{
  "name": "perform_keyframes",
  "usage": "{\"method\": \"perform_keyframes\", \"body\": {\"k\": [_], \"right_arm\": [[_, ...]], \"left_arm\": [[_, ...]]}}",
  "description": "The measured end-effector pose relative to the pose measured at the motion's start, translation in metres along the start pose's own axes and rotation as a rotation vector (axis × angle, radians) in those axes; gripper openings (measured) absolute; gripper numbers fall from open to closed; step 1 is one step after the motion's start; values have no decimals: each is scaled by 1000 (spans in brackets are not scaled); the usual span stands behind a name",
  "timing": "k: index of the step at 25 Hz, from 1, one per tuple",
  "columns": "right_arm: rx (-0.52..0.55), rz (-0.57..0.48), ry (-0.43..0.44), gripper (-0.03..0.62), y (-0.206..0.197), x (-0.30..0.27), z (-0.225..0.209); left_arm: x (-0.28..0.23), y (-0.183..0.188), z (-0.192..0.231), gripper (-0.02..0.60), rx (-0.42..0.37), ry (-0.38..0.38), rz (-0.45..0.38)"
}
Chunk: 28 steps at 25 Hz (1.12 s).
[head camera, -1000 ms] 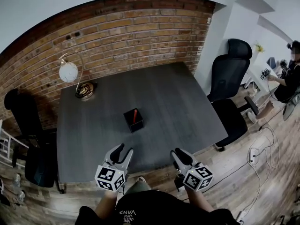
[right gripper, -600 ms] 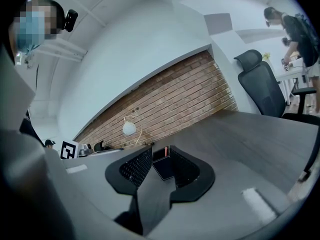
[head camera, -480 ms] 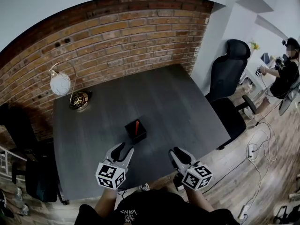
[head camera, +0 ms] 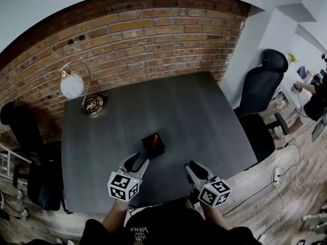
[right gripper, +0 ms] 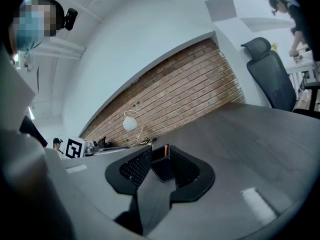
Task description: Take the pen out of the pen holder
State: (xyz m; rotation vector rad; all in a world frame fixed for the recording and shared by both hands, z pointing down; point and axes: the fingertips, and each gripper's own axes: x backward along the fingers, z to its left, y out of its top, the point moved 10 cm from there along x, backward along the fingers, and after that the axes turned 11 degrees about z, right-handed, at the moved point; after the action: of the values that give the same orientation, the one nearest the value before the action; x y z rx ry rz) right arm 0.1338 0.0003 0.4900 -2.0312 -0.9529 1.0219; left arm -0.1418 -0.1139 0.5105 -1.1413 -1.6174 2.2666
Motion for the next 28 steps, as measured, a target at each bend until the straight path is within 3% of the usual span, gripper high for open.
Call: {"method": "perform_keyframes", "body": {"k": [12, 21, 28], "right_arm": [[87, 156, 163, 91, 30, -30, -50], [95, 202, 254, 91, 48, -35, -88], [106, 224, 302, 91, 63, -38, -118]], "left_arm": [[-48, 17, 0, 175, 3, 168, 121], [-86, 33, -3, 175, -22, 271, 293], [-113, 42, -5, 175, -27, 306, 430]]}}
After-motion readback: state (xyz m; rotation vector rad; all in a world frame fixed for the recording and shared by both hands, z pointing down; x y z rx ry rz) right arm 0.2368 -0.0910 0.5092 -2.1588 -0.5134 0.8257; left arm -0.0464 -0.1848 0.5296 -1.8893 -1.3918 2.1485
